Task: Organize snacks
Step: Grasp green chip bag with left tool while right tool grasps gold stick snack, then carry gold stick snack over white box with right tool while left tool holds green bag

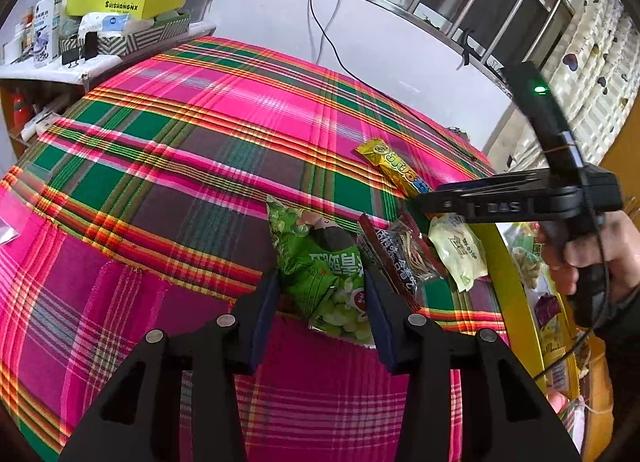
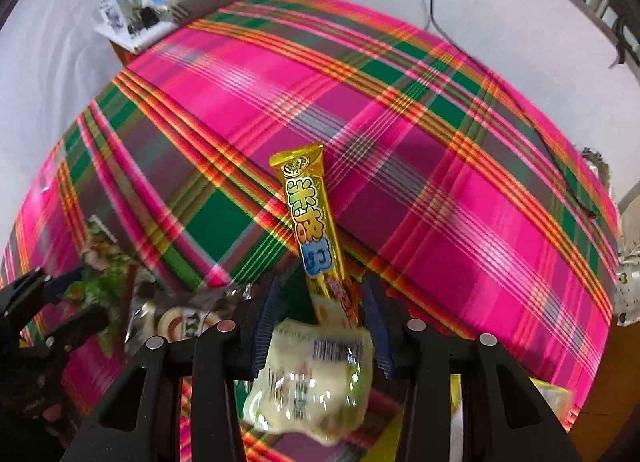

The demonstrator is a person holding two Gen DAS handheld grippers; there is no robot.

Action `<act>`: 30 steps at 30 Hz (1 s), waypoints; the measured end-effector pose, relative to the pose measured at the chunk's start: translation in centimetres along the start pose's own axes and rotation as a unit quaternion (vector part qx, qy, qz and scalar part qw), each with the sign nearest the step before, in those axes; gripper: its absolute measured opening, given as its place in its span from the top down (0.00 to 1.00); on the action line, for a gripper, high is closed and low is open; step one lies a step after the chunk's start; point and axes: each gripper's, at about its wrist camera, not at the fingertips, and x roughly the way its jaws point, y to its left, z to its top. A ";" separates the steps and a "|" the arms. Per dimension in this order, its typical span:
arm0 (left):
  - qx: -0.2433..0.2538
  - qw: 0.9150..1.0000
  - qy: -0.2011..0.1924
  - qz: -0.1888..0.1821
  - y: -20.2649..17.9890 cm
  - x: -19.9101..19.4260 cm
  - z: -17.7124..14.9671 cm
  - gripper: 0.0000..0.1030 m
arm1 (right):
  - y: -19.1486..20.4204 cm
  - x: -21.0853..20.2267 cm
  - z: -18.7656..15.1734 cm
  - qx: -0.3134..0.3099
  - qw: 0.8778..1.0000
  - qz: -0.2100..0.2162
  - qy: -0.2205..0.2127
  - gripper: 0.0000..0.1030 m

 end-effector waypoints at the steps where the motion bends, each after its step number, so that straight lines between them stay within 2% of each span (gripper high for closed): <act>1: 0.000 1.000 0.000 -0.001 0.0 0.0 0.0 0.58 | -0.1 0.4 0.2 0.002 1.000 -0.001 0.003 0.66; 3: 0.001 1.000 0.000 -0.002 -0.1 0.0 0.0 0.58 | -0.2 0.6 0.5 0.008 1.000 0.003 -0.002 0.77; 5: 0.001 1.000 0.000 -0.002 0.0 0.0 0.0 0.58 | -0.3 0.2 0.6 0.013 1.000 0.000 -0.011 0.81; 19: 0.003 1.000 -0.021 0.018 -0.4 -2.0 0.4 0.58 | -0.5 -7.6 0.6 0.044 0.992 0.013 -0.114 0.81; 30: 0.021 0.998 -0.049 0.028 -2.3 -5.5 0.6 0.58 | 0.3 -12.7 -3.7 0.070 0.985 0.038 -0.155 0.81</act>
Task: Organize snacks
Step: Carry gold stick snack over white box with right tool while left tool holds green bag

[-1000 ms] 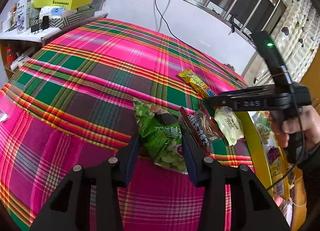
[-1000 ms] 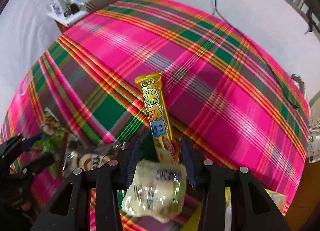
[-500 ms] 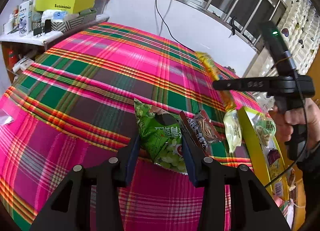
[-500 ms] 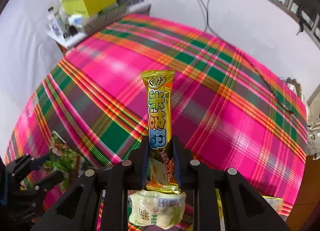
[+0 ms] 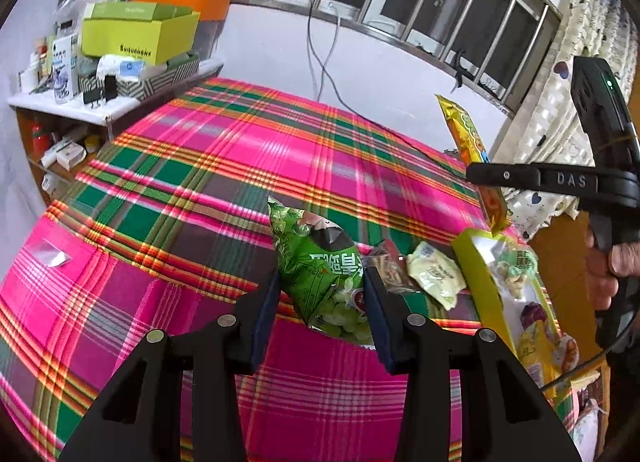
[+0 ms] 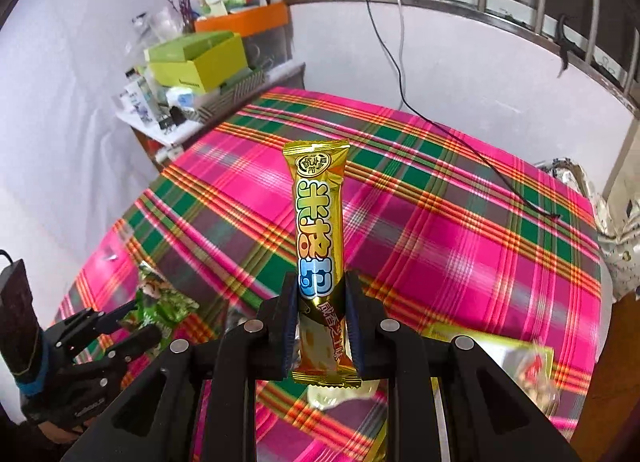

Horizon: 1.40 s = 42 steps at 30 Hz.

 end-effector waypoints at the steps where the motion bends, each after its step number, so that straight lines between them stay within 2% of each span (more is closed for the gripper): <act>1: 0.003 1.000 -0.002 -0.001 -0.3 -0.3 0.0 0.58 | 0.0 -0.5 -0.3 0.003 1.000 0.004 -0.004 0.81; 11: 0.031 0.999 -0.017 -0.016 -3.2 -2.5 0.1 0.58 | -0.5 -4.5 -3.4 0.031 0.999 0.018 -0.032 0.81; 21: 0.051 0.998 -0.019 -0.028 -5.5 -3.0 0.1 0.58 | -2.0 -6.4 -6.5 0.067 0.997 0.023 -0.045 0.81; 42: 0.076 0.996 -0.007 -0.054 -8.3 -2.5 -0.2 0.58 | -6.2 -6.8 -8.8 0.118 0.992 0.007 -0.041 0.81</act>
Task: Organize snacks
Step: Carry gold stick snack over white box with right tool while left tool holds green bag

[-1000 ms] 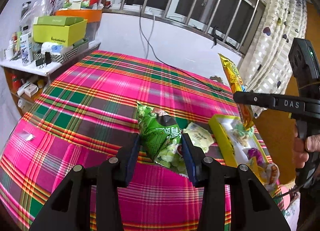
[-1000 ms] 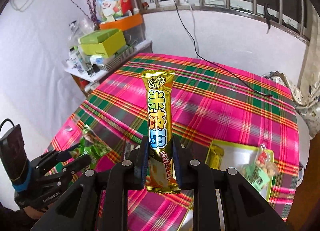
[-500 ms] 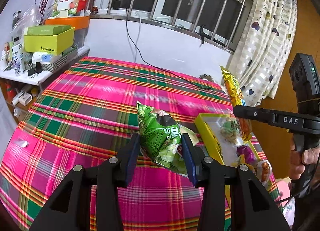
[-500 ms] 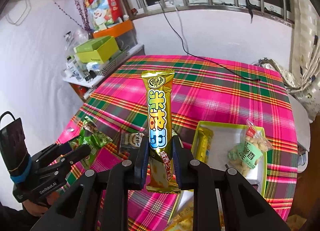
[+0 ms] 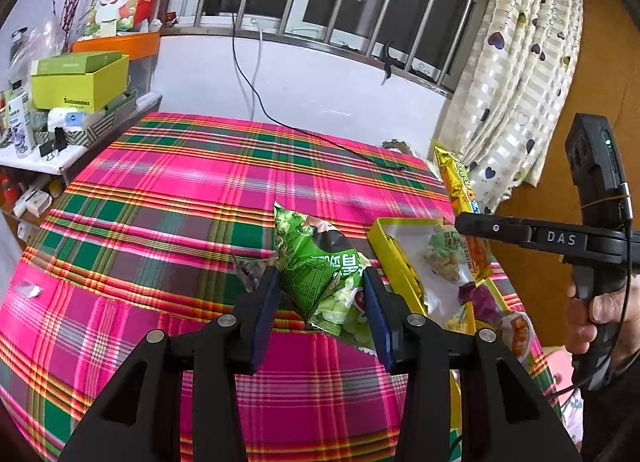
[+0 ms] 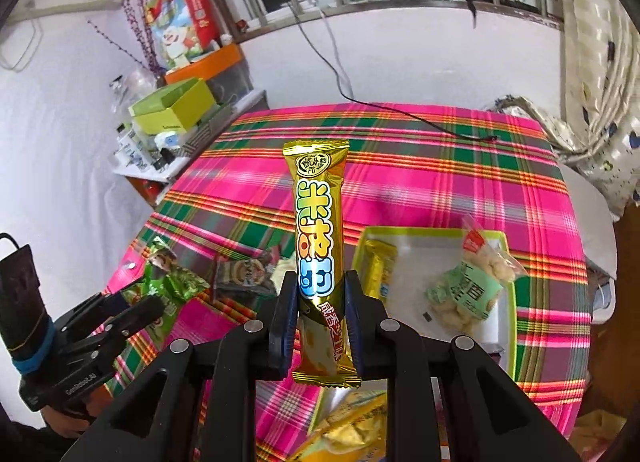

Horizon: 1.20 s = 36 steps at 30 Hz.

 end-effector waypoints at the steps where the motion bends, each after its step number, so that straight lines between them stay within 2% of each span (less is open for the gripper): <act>1: 0.001 1.000 0.001 -0.002 -0.1 0.1 0.0 0.58 | -0.4 0.1 -0.1 0.003 1.000 -0.003 0.002 0.81; 7: 0.008 1.000 0.008 -0.012 -1.0 0.7 -0.1 0.58 | -2.3 0.9 -0.6 0.027 0.999 -0.017 0.016 0.81; 21: 0.003 0.999 0.023 -0.021 -0.9 2.1 -0.4 0.58 | -5.8 7.3 -0.7 0.071 0.990 -0.062 0.103 0.81; 27: -0.003 0.999 0.031 -0.022 -0.4 2.7 -0.5 0.58 | -6.1 9.4 -0.9 0.076 0.986 -0.060 0.133 0.80; 36: -0.005 0.999 0.037 -0.026 -0.2 3.3 -0.7 0.58 | -5.6 8.8 -1.5 0.069 0.987 -0.059 0.133 0.80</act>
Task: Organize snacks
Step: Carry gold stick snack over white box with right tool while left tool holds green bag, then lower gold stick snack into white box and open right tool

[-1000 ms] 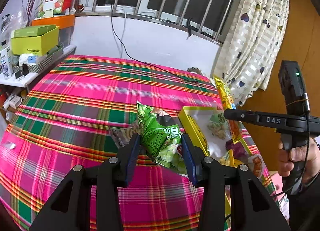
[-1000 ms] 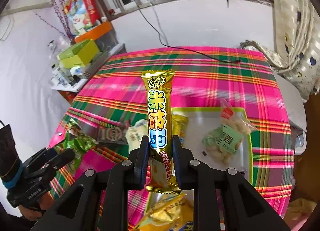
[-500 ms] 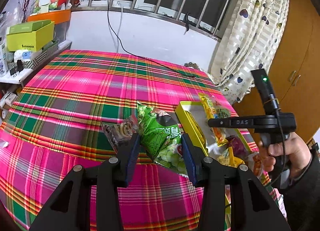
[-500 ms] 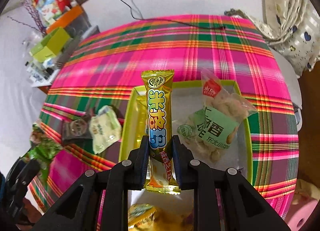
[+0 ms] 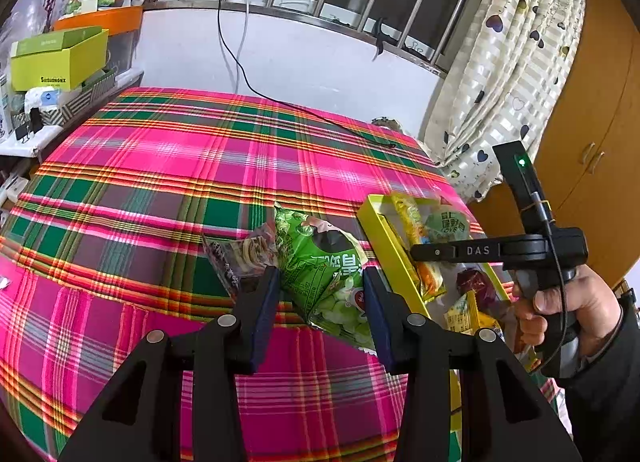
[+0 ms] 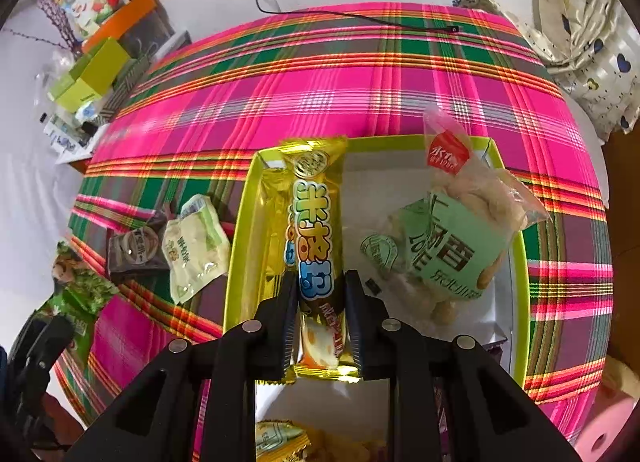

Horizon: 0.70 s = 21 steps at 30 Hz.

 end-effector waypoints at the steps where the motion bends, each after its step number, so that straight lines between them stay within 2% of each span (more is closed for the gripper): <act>1: 0.000 1.000 0.000 -0.001 0.0 0.0 0.0 0.58 | -0.1 0.1 -0.1 0.001 1.000 0.000 0.003 0.80; 7: 0.003 1.000 0.001 -0.001 -0.2 -0.1 0.0 0.58 | -0.5 0.0 -0.1 0.011 1.000 0.009 0.005 0.77; 16: 0.006 1.000 0.001 -0.001 -0.4 -0.2 0.0 0.58 | -1.1 -2.8 -0.5 0.015 0.999 0.029 -0.038 0.75; 18: 0.007 1.000 0.002 -0.001 -0.6 -0.1 0.0 0.58 | -1.0 -2.5 -0.6 0.014 0.999 0.026 -0.035 0.83; 21: 0.011 1.000 0.002 -0.003 -0.9 -0.1 0.0 0.58 | -0.7 -1.3 -0.5 0.010 0.999 0.026 -0.022 0.87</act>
